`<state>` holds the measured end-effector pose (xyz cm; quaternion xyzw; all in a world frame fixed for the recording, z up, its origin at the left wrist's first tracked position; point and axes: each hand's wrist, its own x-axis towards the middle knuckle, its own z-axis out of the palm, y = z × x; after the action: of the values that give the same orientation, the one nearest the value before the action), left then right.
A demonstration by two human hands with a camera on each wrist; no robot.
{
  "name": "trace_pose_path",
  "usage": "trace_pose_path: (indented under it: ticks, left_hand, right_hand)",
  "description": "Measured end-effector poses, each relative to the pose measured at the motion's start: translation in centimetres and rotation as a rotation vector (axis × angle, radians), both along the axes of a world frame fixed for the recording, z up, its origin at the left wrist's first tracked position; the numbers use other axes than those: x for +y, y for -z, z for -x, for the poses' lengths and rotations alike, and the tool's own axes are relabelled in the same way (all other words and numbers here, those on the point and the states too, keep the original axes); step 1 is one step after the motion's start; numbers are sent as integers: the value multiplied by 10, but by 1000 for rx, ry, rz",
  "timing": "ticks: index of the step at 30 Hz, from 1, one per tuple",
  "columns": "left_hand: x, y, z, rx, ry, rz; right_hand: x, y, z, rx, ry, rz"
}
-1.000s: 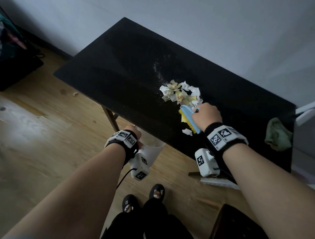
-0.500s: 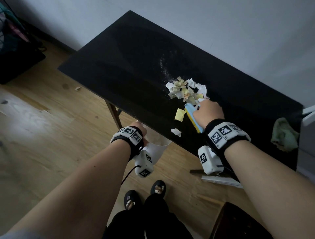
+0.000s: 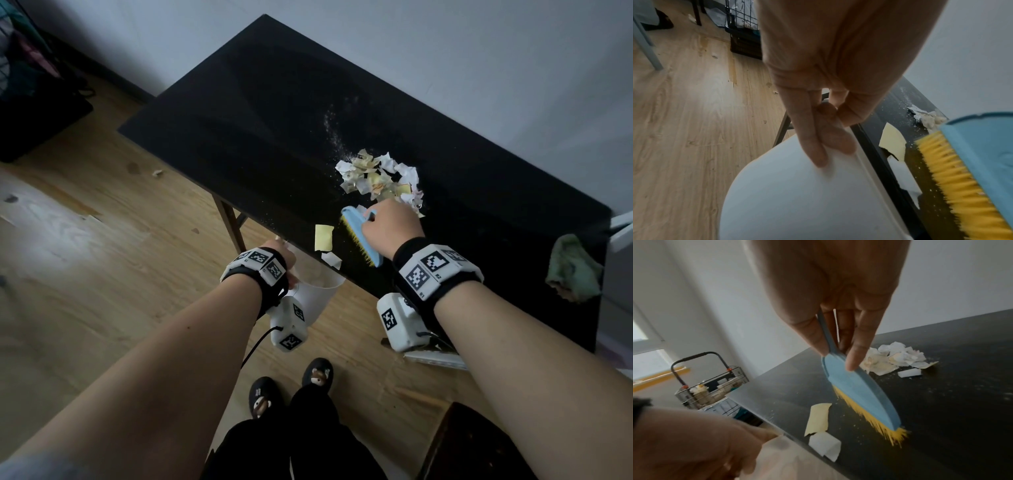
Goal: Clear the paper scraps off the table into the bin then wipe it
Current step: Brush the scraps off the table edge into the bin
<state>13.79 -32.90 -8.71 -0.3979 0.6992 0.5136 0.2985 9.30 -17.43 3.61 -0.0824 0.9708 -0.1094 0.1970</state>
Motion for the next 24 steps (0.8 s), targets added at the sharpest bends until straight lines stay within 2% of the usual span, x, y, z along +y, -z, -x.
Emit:
trace_pose_path:
  ticks: [2, 5, 11, 14, 18, 20, 24]
  left_hand:
    - [-1, -2, -1, 0, -15, -15]
    - [-4, -2, -2, -9, -47, -7]
    - [-9, -8, -6, -23, -65, -18]
    - [-10, -6, -9, -6, -58, -18]
    - [-9, -1, -9, 5, -71, -18]
    - [-8, -1, -9, 11, -76, -7]
    - [-8, -8, -10, 32, -70, -5]
  right_hand:
    - [-8, 0, -5, -61, -81, 17]
    - [-14, -1, -6, -116, -102, 116]
    - [-15, -2, 1, 35, -107, 50]
    - [-17, 0, -3, -27, -120, 13]
    - [-24, 3, -9, -95, -130, 105]
    - [-23, 0, -8, -63, -110, 134]
    - [-5, -9, 1, 122, -59, 106]
